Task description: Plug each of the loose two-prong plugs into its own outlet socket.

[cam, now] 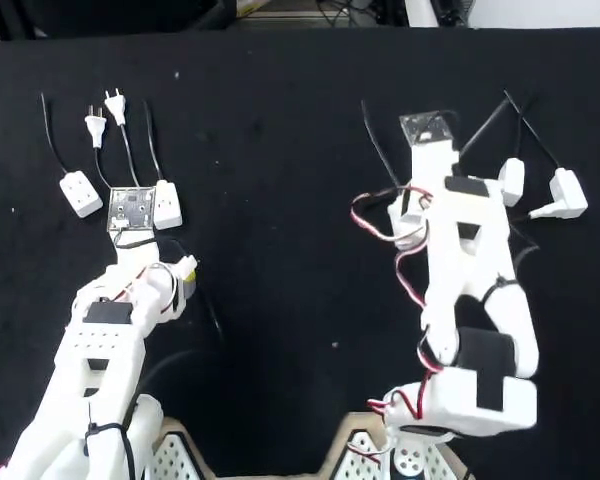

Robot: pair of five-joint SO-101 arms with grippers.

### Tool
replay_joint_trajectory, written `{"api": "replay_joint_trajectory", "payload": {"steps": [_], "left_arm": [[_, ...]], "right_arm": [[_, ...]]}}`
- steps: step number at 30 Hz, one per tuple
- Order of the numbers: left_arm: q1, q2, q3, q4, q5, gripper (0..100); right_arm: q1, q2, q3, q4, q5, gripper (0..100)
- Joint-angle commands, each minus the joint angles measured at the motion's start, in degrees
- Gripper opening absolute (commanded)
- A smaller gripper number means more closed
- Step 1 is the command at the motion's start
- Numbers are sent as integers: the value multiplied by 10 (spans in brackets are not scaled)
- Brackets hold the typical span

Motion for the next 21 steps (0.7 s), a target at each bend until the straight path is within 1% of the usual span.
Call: {"api": "replay_joint_trajectory", "payload": {"steps": [1,3,5,8,10,14,21], "left_arm": [[-6,-6,-8,-9,8,220],[-6,-6,-1,-11,8,220],[-6,-7,9,-31,8,220],[-6,-7,30,-71,8,220],[-6,-7,39,-84,8,220],[-6,-8,44,-85,8,220],[-6,-7,44,-85,8,220]], "right_arm": [[-6,10,-63,6,-4,11],[-6,26,-76,4,-4,11],[-3,42,-99,3,-4,11],[18,65,-154,3,-4,11],[36,83,-200,3,-5,11],[55,135,-291,5,-8,11],[61,273,-444,3,-8,11]]}}
